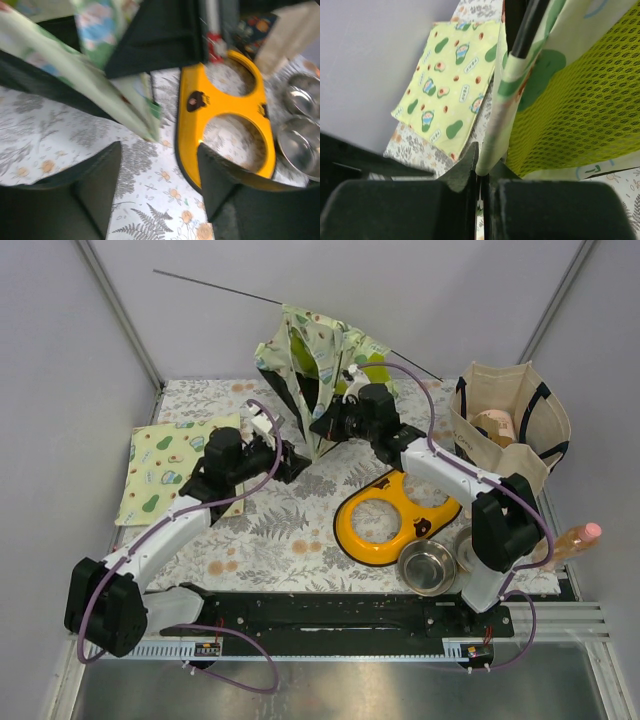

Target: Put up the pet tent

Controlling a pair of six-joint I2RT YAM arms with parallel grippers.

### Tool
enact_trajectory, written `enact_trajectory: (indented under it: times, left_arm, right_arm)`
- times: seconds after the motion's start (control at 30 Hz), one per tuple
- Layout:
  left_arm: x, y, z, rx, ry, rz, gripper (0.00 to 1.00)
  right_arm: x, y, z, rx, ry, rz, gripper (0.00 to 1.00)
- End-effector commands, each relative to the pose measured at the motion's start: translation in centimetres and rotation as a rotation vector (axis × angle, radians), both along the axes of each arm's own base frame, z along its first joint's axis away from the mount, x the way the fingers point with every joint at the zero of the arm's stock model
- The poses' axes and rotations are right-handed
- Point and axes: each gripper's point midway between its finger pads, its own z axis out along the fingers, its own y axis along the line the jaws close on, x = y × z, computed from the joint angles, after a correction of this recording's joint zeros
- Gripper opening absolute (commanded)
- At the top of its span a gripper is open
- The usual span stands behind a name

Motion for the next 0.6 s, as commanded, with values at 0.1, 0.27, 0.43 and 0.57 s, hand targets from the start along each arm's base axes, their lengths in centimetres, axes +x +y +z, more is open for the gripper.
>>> enact_trajectory:
  times: [0.1,0.27,0.43,0.57]
  left_arm:
    - [4.6,6.5,5.9,-0.129,-0.144,0.485,0.99]
    - [5.2,8.9,7.9,-0.169,-0.078,0.609,0.99]
    - [5.4,10.6,8.4,-0.139,-0.004,0.675,0.99]
    - [5.4,12.1,8.1,-0.169,0.036,0.73,0.99]
  right_arm:
    - [-2.2,1.6,0.8,-0.118,-0.199,0.148,0.0]
    - [-4.2,3.4,-1.3,-0.19,-0.203,0.225,0.05]
    - [-5.8,5.1,-1.9,-0.21,-0.186,0.262,0.06]
    - [-7.1,6.7,-2.8,-0.246,-0.137,0.268,0.05]
